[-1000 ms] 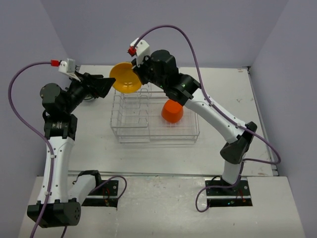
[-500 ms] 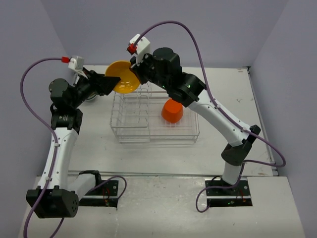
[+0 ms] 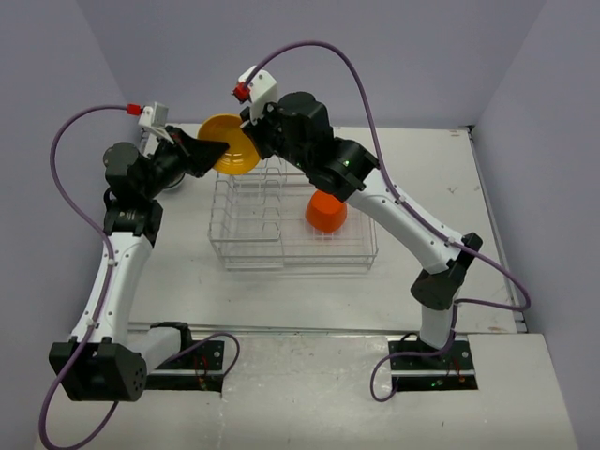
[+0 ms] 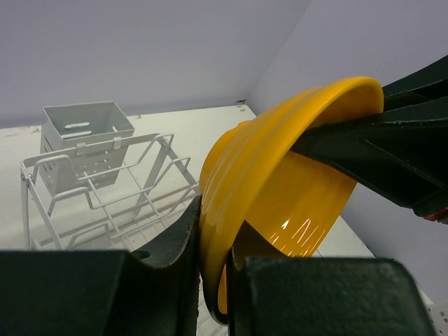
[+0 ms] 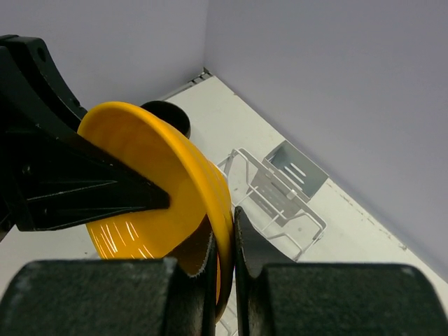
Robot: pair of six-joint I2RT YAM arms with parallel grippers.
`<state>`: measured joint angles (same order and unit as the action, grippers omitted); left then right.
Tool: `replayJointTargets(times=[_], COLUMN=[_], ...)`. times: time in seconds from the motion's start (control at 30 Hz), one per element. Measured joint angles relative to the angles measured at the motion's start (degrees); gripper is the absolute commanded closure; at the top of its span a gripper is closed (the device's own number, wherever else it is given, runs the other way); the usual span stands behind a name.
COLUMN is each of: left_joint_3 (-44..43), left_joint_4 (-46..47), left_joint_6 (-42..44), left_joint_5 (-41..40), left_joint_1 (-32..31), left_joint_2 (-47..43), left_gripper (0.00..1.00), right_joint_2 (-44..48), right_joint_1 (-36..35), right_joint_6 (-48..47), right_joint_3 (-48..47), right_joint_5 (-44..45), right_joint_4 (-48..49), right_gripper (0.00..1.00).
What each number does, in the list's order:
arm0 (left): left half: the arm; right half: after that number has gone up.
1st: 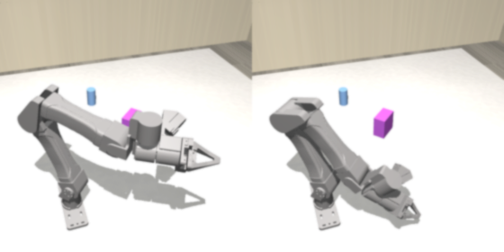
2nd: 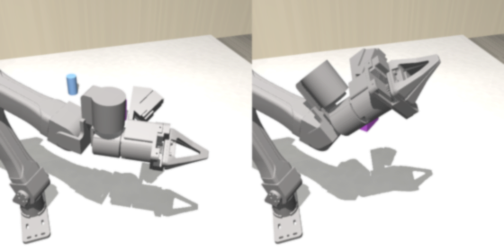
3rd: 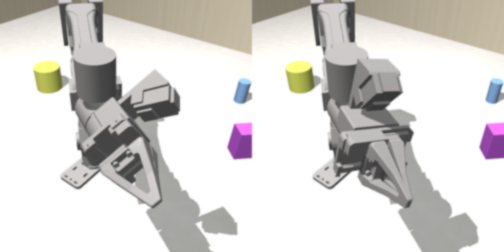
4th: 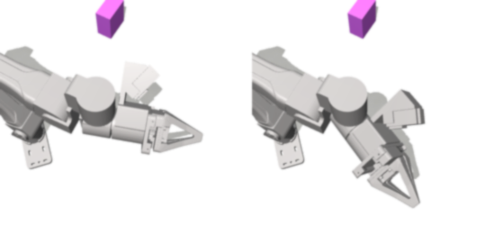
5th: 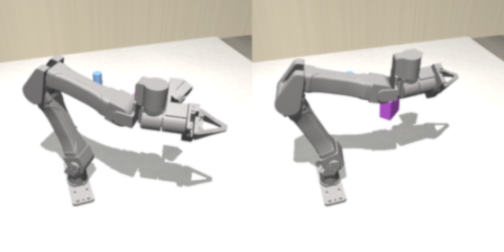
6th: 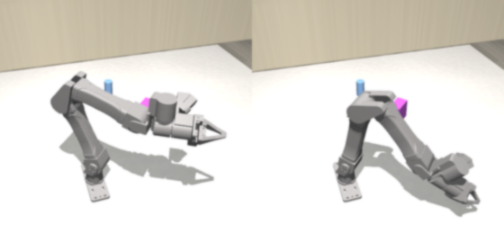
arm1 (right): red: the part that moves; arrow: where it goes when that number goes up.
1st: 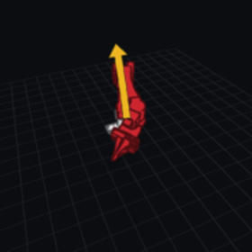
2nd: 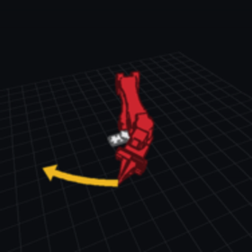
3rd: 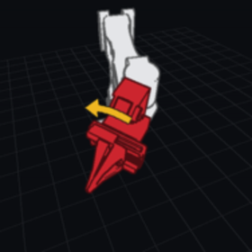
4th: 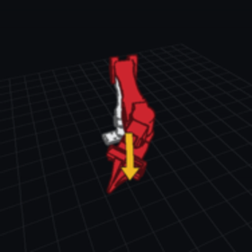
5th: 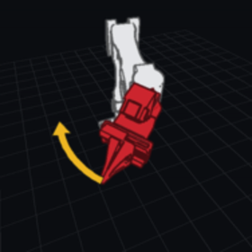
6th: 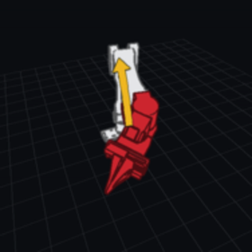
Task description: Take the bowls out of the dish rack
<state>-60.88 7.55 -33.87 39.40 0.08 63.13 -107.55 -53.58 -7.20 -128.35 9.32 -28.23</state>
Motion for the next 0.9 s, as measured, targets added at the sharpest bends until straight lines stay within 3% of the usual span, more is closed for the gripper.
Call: replayJointTargets(times=[0.17, 0.2, 0.23, 0.33, 0.37, 0.4, 0.5, 0.6, 0.9], left_joint_3=[-1.70, -2.23, -2.80, -4.31, -4.74, -5.27, -6.73, -8.00, -17.03], left_joint_4=[-2.97, -3.65, -4.50, -6.54, -6.86, -7.41, -9.49, -10.82, -18.91], left_joint_6=[0.46, 0.50, 0.61, -0.04, -0.13, -0.24, -0.74, -1.01, 0.63], left_joint_5=[-1.25, -1.55, -1.88, -4.22, -5.07, -6.05, -8.37, -9.62, -17.07], left_joint_1=[-0.24, -0.24, -0.28, -0.09, 0.17, 0.39, 0.44, 0.44, 0.57], left_joint_2=[0.00, 0.00, 0.00, 0.24, 0.55, 0.85, 2.05, 3.45, 8.96], left_gripper=[1.00, 1.00, 1.00, 1.00, 1.00, 1.00, 1.00, 1.00, 1.00], right_joint_2=[-0.09, -0.09, -0.09, 0.00, 0.02, 0.02, 0.04, 0.33, 8.44], right_joint_1=[-0.07, -0.11, -0.11, -0.20, -0.33, -0.39, -0.55, -0.76, -0.79], right_joint_6=[0.04, 0.07, 0.11, -0.31, -0.46, -0.48, -0.81, -0.66, 1.40], right_joint_3=[-0.33, -0.35, -0.42, -0.42, -0.42, -0.42, -0.42, -0.42, 3.82], right_joint_5=[0.50, 0.59, 0.68, 0.17, 0.24, 0.26, 0.68, 1.90, 8.57], right_joint_4=[0.22, 0.46, 0.68, 0.55, 0.57, 0.50, 0.24, -0.24, -0.94], right_gripper=[1.00, 0.95, 0.79, 0.73, 0.60, 0.55, 0.51, 0.31, 0.29])
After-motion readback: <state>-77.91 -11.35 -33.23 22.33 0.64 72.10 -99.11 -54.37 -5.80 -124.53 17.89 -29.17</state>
